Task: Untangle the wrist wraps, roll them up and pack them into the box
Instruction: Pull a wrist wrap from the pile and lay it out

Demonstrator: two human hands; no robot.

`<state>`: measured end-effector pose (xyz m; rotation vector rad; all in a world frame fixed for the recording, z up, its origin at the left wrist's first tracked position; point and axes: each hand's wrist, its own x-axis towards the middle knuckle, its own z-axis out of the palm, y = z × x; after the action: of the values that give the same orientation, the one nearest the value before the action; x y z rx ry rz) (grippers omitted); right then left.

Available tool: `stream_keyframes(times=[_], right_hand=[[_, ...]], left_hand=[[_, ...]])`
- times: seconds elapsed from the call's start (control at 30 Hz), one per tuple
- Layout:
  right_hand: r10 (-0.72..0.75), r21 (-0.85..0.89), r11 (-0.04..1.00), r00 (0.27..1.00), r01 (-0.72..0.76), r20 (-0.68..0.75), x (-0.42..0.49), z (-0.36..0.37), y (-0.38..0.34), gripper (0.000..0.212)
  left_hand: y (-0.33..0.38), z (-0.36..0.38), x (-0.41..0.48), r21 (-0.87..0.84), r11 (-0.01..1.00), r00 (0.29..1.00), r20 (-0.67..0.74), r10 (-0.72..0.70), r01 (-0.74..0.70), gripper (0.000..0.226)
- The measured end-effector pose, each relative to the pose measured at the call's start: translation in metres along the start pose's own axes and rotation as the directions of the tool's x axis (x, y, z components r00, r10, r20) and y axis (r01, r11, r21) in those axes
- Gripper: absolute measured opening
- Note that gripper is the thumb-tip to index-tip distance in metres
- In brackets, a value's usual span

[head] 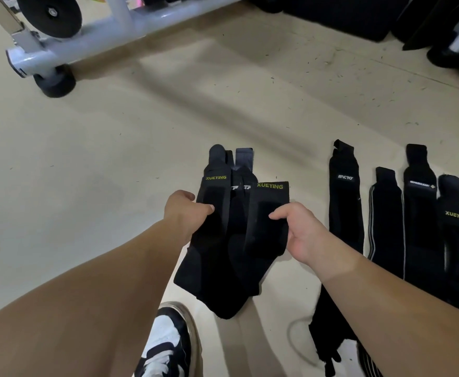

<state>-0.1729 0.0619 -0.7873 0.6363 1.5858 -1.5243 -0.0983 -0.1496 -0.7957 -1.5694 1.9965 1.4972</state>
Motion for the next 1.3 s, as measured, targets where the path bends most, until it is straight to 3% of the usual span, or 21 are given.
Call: stream_keyframes(times=[0.07,0.13,0.27,0.37,0.47,0.53,0.67,0.73,0.87,1.03,1.1,1.2,1.3], right_hand=[[0.035,0.03,0.999,0.999,-0.036,0.022,-0.006,-0.003,-0.001,0.07],[0.047,0.034,0.998,0.998,-0.048,0.032,-0.014,-0.003,-0.004,0.062],[0.014,0.077,0.997,0.999,-0.017,0.051,-0.032,0.0,-0.012,0.028],[-0.012,0.093,0.996,0.996,0.003,0.093,-0.051,-0.003,-0.018,0.034],[-0.041,0.081,0.996,0.995,0.034,0.086,-0.08,-0.006,-0.029,0.036],[-0.062,0.056,0.997,0.996,0.059,0.057,-0.103,-0.011,-0.041,0.045],[-0.12,-0.005,0.993,0.992,0.12,0.035,-0.149,-0.029,-0.061,0.056],[-0.148,-0.04,0.988,0.988,0.149,0.037,-0.176,-0.038,-0.071,0.059],[-0.242,-0.101,0.963,0.966,0.251,0.094,-0.244,-0.056,-0.092,0.023],[-0.376,-0.167,0.898,0.908,0.406,0.184,-0.316,-0.088,-0.111,0.034],[-0.405,-0.127,0.896,0.901,0.425,0.156,-0.334,-0.104,-0.112,0.038],[-0.434,0.124,0.898,0.894,0.421,0.107,-0.345,-0.127,-0.107,0.055],[-0.43,0.223,0.894,0.882,0.388,0.19,-0.357,-0.139,-0.099,0.053]], left_hand=[[0.009,-0.004,-0.006,-0.067,0.998,0.998,0.063,-0.014,0.018,0.026],[0.02,-0.008,-0.015,-0.117,0.993,0.991,0.136,-0.007,0.024,0.017],[0.038,-0.017,-0.038,-0.192,0.981,0.981,0.196,0.002,0.036,0.045],[0.051,-0.018,-0.063,-0.182,0.983,0.962,0.27,0.035,0.015,0.034],[0.065,-0.017,-0.087,-0.096,0.994,0.952,0.298,0.078,-0.051,0.05],[0.074,-0.018,-0.105,-0.064,0.992,0.938,0.324,0.123,-0.108,0.046],[0.095,-0.026,-0.157,-0.02,0.984,0.843,0.513,0.161,-0.176,0.016],[0.109,-0.031,-0.187,0.011,0.977,0.79,0.59,0.167,-0.214,0.018],[0.138,-0.042,-0.245,0.006,0.949,0.734,0.635,0.24,-0.316,0.036],[0.168,-0.051,-0.317,0.014,0.833,0.64,0.647,0.414,-0.553,0.027],[0.174,-0.05,-0.344,0.03,0.768,0.606,0.635,0.479,-0.639,0.021],[0.173,-0.048,-0.376,0.014,0.709,0.569,0.609,0.553,-0.705,0.016],[0.167,-0.045,-0.393,-0.05,0.692,0.533,0.599,0.598,-0.72,0.016]])
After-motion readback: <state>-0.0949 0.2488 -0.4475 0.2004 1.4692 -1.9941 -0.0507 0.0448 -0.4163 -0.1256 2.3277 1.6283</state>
